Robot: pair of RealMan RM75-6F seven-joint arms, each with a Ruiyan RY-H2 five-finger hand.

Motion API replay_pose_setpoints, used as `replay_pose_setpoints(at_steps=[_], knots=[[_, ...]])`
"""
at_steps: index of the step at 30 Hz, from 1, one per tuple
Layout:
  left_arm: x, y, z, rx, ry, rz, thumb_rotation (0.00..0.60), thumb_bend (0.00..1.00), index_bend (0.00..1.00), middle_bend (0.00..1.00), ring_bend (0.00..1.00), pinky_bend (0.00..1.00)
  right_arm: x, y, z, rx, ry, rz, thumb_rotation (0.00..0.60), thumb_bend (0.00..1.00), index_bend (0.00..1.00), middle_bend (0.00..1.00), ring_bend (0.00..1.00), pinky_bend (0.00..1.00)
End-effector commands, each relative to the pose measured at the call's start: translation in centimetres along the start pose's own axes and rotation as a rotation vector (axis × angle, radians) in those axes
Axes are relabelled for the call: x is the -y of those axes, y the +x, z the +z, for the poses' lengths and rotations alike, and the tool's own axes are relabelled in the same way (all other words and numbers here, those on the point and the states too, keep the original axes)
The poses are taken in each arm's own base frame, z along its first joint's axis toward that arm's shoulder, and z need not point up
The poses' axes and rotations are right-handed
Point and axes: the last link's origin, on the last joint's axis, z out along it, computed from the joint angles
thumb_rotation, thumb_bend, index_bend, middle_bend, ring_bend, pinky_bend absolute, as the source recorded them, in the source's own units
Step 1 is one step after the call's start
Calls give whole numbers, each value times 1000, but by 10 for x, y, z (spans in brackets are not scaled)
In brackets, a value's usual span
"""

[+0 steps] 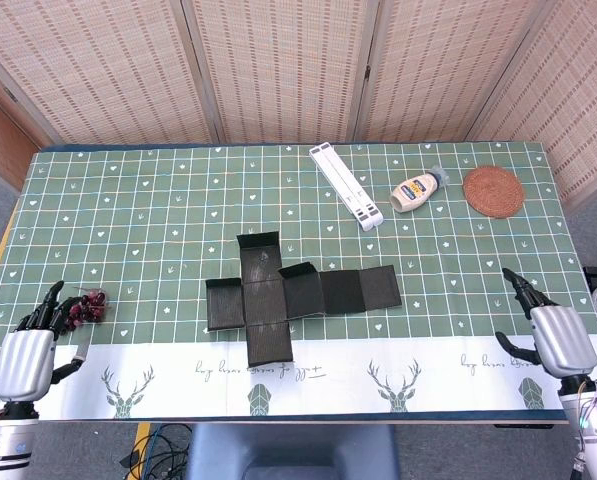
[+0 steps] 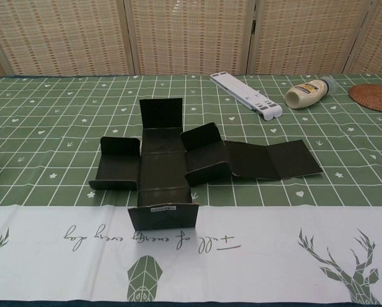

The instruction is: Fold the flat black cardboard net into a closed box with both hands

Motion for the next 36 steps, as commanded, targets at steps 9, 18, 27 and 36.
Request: replay_pose_setpoints(at_steps=[9,18,27,36], knots=[[3,2,-2,-23,-1,-10,600,378,192,68,204,328,32,-4,23,77,95,-49,600,287,0,149,474,682],[8,5,-4,-31,-9,-15,600,378,191,68,202,327,100,-22,73,298,205,-47,600,254,0,111,719,983],[11,5,-7,-28,-12,-20,600,378,190,68,200,327,153,-55,120,456,211,-110,600,254,0,7,719,984],[14,7,-7,-34,-15,-30,600,378,190,68,199,327,186,-84,148,521,159,-149,600,254,0,0,719,984]])
